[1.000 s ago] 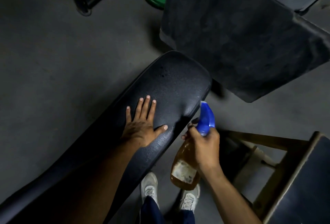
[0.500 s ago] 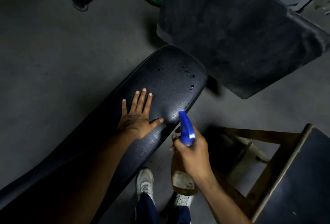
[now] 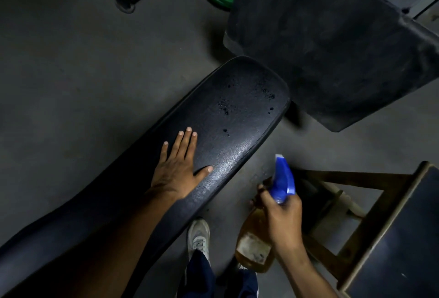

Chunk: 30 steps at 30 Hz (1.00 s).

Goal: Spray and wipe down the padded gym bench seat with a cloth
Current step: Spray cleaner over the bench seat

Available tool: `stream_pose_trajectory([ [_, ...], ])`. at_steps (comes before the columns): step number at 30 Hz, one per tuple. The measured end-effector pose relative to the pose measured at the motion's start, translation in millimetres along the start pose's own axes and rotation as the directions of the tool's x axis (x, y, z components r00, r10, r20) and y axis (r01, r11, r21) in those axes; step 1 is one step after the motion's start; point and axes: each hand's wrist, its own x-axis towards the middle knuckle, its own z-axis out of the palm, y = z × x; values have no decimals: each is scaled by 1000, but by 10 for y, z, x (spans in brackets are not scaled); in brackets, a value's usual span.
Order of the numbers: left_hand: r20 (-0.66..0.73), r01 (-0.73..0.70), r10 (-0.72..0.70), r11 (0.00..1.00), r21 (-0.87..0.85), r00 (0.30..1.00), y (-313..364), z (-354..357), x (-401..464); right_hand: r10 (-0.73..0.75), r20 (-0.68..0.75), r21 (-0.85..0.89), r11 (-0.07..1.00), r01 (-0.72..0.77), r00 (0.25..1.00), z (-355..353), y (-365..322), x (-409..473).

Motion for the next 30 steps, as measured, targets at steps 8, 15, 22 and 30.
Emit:
stream_pose_trajectory([
  [8,-26,48,-48,999,-8,999,-68,73,-201,-91,260,-213,966,149,961,230,-14,-183],
  [15,-52,138,-139,990,-18,989,-271,203,-537,-128,293,-208,959,193,948,460,-8,-256],
  [22,-44,131,-132,991,-39,990,-294,200,-615,-144,169,-132,977,167,975,459,-56,-249],
  [30,-8,106,-107,993,-43,994,-361,181,-633,-84,268,-309,936,169,960,357,118,-554],
])
